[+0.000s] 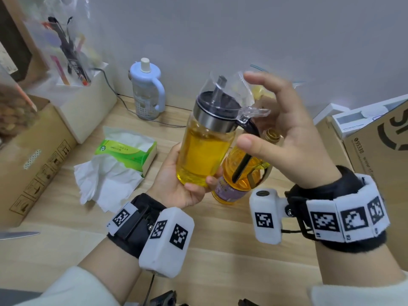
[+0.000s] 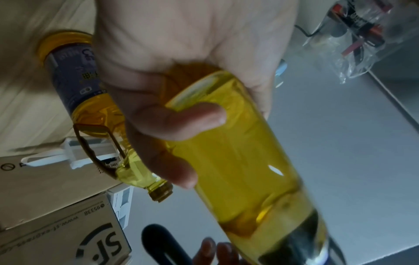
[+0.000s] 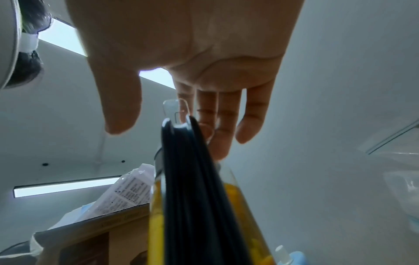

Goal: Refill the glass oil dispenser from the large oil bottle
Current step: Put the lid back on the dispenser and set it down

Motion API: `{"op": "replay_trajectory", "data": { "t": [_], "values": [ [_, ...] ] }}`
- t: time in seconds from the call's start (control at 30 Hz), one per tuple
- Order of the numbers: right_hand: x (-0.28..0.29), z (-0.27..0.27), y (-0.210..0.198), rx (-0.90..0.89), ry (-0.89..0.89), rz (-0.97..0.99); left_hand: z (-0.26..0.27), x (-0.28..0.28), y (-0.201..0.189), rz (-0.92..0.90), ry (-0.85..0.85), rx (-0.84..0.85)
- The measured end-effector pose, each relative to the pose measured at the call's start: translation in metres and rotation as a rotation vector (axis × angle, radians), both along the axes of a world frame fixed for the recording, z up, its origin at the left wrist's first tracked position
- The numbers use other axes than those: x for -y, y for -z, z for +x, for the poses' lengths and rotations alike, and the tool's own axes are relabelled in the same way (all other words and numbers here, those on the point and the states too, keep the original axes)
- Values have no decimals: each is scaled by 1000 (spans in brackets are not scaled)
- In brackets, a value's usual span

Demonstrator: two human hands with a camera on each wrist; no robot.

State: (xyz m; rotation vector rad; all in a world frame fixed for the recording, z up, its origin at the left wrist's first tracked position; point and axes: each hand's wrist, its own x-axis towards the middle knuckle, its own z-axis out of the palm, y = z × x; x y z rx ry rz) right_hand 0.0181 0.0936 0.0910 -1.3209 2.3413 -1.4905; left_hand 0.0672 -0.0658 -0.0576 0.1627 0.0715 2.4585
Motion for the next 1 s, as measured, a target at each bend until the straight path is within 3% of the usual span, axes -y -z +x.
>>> {"op": "replay_trajectory", "data": {
  "t": [0.1,0.27,0.5,0.67,0.83,1.0],
  "values": [
    [5,-2,2,18,78,-29,0,-4,-4,27,19,-42],
    [12,-1,9,286,105,-276,5,-14,-9,98,-95,-117],
    [26,3,10,384,209,-426,6,-24,-29,-258,-511,13],
    [22,3,13,370,290,-260,6,-21,-23,-299,-494,41],
    [14,3,13,347,260,-273,9,-8,-25,-481,-410,-193],
    [11,1,14,495,0,-463,7,9,-53,-789,-377,-494]
  ]
}}
